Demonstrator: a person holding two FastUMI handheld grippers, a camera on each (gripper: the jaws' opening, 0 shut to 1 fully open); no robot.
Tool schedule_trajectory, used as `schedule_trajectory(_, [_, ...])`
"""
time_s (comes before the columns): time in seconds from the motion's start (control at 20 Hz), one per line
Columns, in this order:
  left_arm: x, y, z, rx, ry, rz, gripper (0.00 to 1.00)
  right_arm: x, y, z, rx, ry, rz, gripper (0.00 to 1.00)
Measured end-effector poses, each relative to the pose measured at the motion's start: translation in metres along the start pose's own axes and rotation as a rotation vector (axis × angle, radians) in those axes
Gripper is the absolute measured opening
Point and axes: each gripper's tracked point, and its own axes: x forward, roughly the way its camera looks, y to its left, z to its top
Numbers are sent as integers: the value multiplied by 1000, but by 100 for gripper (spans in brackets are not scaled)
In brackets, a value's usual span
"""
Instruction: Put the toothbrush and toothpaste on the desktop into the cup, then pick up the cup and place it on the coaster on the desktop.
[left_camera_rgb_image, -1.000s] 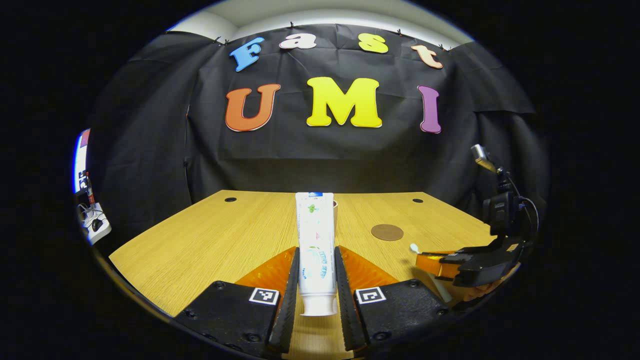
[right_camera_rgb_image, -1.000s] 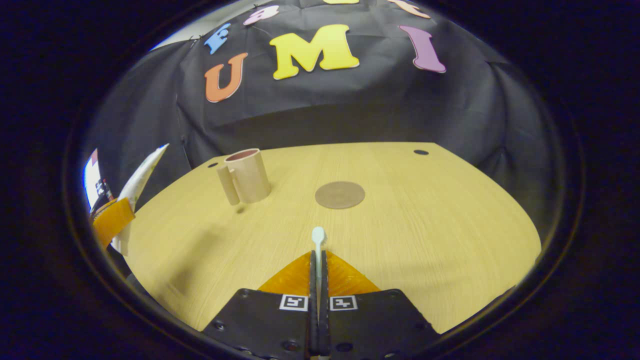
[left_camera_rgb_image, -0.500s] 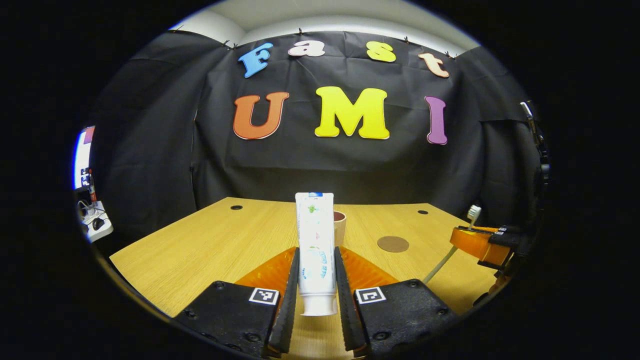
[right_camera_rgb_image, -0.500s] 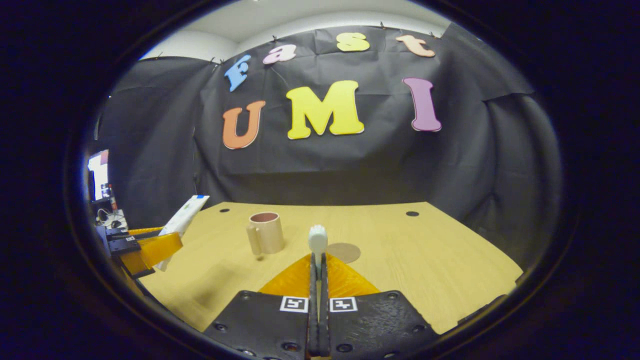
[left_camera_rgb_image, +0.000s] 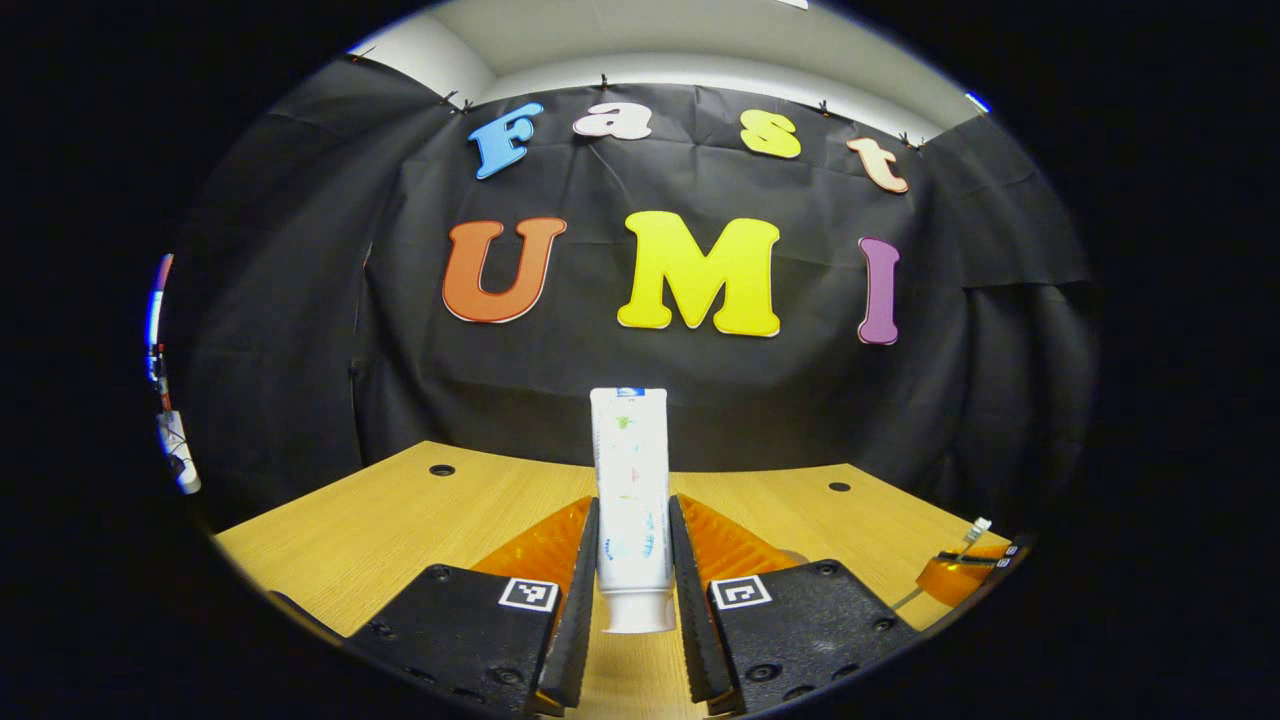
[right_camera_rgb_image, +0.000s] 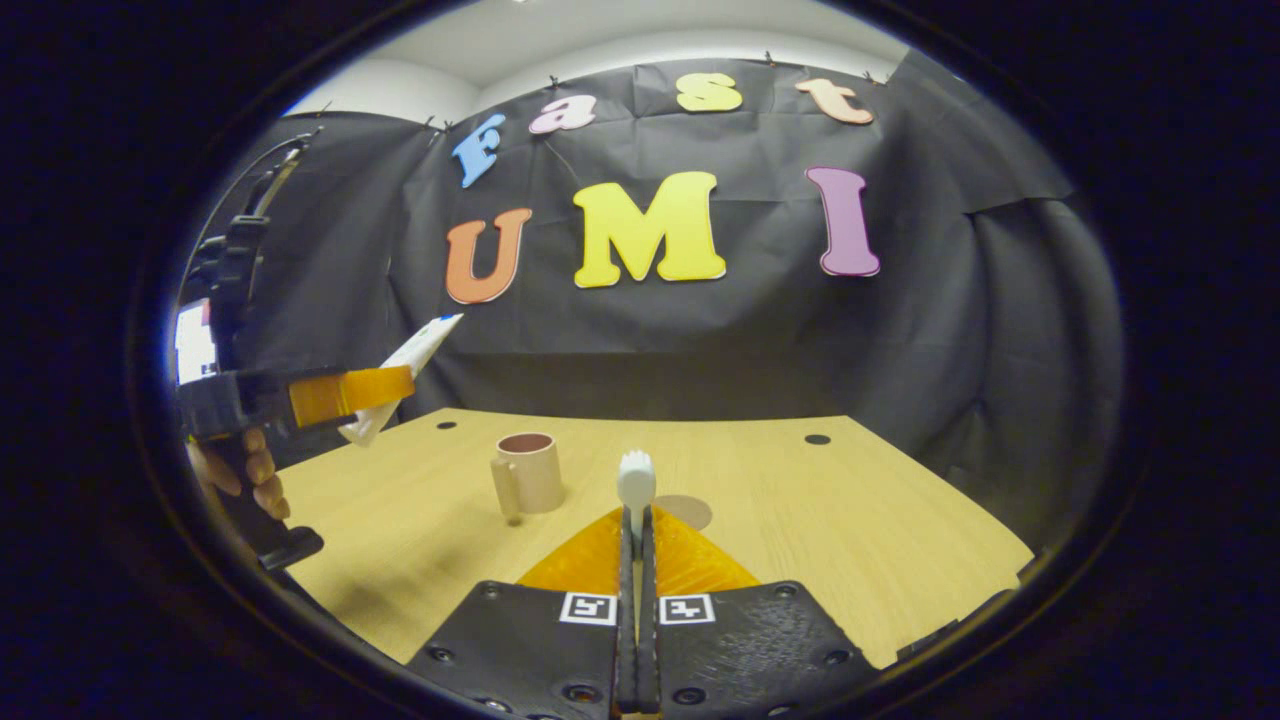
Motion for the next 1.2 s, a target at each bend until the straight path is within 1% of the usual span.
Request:
schedule_trajectory(0.1, [25, 0, 12, 2, -26, -1, 41, 2, -1, -1, 3, 4, 1, 1])
schedule_trajectory(0.25, [66, 3, 19, 63, -74, 12, 41, 3, 2, -2, 13, 5, 17, 1])
schedule_trajectory(0.3, [81, 1, 16, 66, -80, 3, 41, 2, 0, -2, 10, 2, 16, 1])
schedule_trajectory(0.35, [94, 1, 8, 63, -69, 2, 36, 1, -1, 0, 9, -3, 14, 1])
schedule_trajectory(0.4, [104, 4, 1, 74, -58, 5, 41, 1, -1, 2, 9, -10, 11, 1])
schedule_trajectory(0.6, [141, 1, -21, 60, -42, -32, 41, 0, -3, 5, 5, -24, 2, 1])
schedule_trajectory(0.75, [154, -4, -35, 64, -12, -50, 42, 0, -5, 4, 5, -16, -1, 1])
schedule_trajectory(0.9, [154, -8, -35, 31, -18, -67, 42, 0, -6, 5, 4, -21, -6, 1])
schedule_trajectory(1.2, [152, -13, -45, 24, 17, -77, 44, 1, -6, 4, 12, -7, -3, 1])
